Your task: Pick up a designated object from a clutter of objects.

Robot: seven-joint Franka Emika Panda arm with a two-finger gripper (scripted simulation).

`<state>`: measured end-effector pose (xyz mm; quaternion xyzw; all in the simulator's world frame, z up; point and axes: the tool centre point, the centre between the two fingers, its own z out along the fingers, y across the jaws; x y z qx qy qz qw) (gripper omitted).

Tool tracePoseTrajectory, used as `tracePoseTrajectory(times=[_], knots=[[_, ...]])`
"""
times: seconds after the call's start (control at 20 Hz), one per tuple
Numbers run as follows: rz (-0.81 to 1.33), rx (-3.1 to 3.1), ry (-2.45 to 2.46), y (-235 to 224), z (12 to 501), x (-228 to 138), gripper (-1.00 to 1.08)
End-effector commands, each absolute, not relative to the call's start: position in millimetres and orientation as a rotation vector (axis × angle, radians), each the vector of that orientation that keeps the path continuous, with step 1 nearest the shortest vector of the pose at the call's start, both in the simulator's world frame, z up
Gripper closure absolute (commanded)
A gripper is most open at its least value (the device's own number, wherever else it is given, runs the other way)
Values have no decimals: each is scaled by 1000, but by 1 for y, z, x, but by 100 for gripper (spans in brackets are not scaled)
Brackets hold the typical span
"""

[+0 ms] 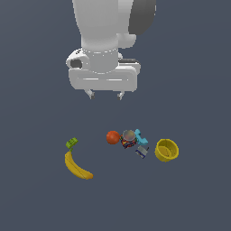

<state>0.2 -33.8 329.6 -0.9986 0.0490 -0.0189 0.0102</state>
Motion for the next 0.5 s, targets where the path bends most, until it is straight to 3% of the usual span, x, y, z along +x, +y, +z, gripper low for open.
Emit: tracePoseTrajectory(times=[0.0, 0.45], knots=[[-59, -3117, 153, -34, 330, 0, -92], [-56, -3126, 44, -33, 316, 4, -92]])
